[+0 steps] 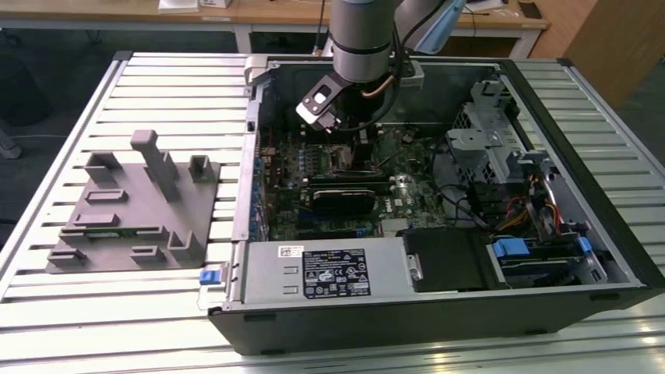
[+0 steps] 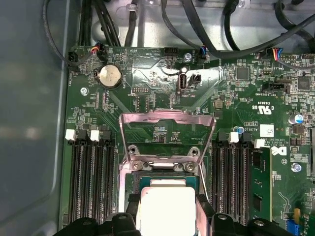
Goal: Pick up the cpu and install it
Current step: 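Place the cpu into insertion slot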
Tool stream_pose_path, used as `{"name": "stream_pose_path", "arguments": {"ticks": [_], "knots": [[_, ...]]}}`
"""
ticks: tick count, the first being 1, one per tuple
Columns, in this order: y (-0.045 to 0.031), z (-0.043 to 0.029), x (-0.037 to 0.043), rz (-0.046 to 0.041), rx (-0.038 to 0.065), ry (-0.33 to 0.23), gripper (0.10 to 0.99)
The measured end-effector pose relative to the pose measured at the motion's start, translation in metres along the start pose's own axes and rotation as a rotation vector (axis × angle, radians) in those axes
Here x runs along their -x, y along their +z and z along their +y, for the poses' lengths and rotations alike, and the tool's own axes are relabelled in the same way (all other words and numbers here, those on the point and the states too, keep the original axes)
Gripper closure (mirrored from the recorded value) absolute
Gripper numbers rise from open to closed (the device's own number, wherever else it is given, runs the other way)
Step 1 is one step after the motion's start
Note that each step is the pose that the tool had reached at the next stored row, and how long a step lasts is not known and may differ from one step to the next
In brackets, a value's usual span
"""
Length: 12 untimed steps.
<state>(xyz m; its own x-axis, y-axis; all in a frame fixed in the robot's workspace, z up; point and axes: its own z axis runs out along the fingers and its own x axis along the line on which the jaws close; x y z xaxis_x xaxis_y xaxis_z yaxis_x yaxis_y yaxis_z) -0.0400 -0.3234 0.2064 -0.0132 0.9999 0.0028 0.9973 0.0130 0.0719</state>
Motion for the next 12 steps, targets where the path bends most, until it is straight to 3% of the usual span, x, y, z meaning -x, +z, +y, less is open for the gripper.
{"name": "stream_pose_path", "arguments": {"ticks": [12], "knots": [[0.0041, -0.0016, -0.0003, 0.0006, 0.0, 0.003, 0.557]]}}
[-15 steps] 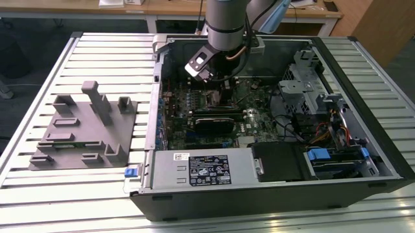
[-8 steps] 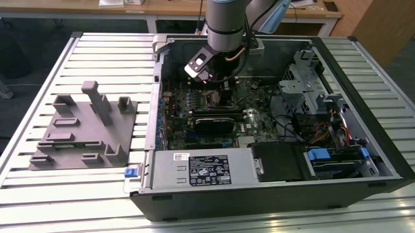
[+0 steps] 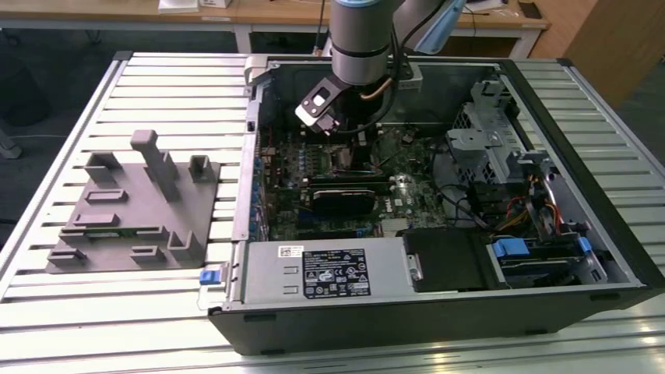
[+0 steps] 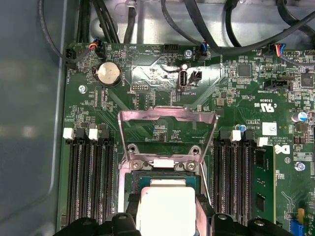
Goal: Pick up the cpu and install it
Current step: 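Place the cpu into insertion slot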
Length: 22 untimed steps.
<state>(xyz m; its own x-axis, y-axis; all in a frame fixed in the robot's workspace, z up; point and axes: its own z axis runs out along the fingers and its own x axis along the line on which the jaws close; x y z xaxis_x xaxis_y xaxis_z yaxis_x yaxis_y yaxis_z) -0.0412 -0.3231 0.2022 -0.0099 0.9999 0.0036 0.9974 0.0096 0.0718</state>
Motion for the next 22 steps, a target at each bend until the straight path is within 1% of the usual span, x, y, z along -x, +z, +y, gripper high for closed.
{"name": "stream_pose_path", "arguments": {"ticks": [15, 22], "knots": [[0.0063, -0.0004, -0.0017, -0.0003, 0.0, 0.005, 0.557], [0.0069, -0.0005, -0.0017, -0.0004, 0.0, 0.005, 0.557]]}}
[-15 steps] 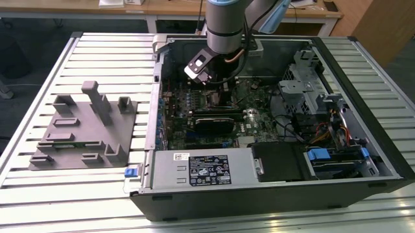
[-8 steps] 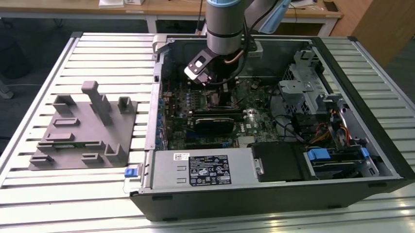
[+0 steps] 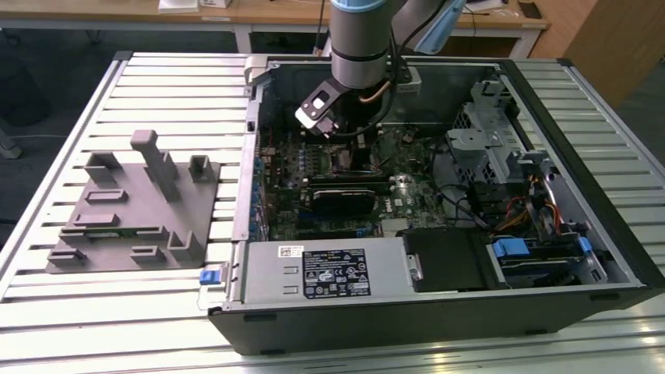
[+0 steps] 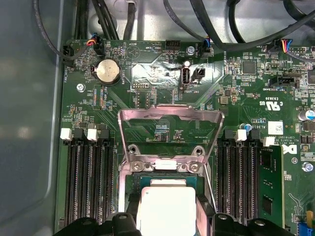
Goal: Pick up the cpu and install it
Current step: 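Place the cpu into insertion slot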
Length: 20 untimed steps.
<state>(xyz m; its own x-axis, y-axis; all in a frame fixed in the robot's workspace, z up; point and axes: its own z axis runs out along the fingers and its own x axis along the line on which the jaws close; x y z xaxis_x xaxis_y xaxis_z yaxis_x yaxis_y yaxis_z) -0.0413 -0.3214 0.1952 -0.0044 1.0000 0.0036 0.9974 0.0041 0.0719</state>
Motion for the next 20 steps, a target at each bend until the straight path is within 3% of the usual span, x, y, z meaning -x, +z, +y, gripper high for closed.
{"name": "stream_pose_path", "arguments": {"ticks": [6, 7, 20], "knots": [[0.0002, 0.0, 0.0, 0.0003, 0.0, 0.0, 0.545], [0.0002, 0.0, 0.0, 0.0002, 0.0, 0.0, 0.482], [0.0013, -0.0001, -0.0033, 0.0046, 0.0, 0.002, 0.482]]}}
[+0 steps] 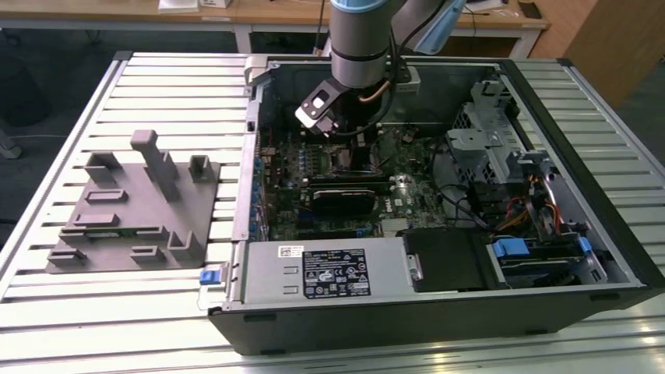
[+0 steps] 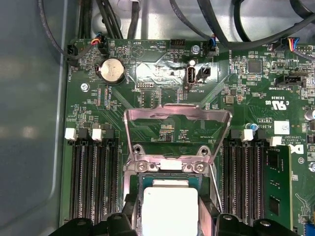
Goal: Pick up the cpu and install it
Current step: 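Place the cpu into insertion slot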
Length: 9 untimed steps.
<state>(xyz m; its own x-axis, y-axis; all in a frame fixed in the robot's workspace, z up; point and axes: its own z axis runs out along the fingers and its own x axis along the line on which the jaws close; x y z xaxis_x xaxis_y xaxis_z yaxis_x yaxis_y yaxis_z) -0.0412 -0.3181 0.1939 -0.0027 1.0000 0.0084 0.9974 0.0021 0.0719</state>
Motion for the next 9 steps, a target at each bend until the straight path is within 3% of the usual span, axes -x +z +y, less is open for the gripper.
{"name": "stream_pose_path", "arguments": {"ticks": [9], "knots": [[-0.0082, 0.0006, -0.0001, 0.0001, 0.0, 0.0, 0.482]]}}
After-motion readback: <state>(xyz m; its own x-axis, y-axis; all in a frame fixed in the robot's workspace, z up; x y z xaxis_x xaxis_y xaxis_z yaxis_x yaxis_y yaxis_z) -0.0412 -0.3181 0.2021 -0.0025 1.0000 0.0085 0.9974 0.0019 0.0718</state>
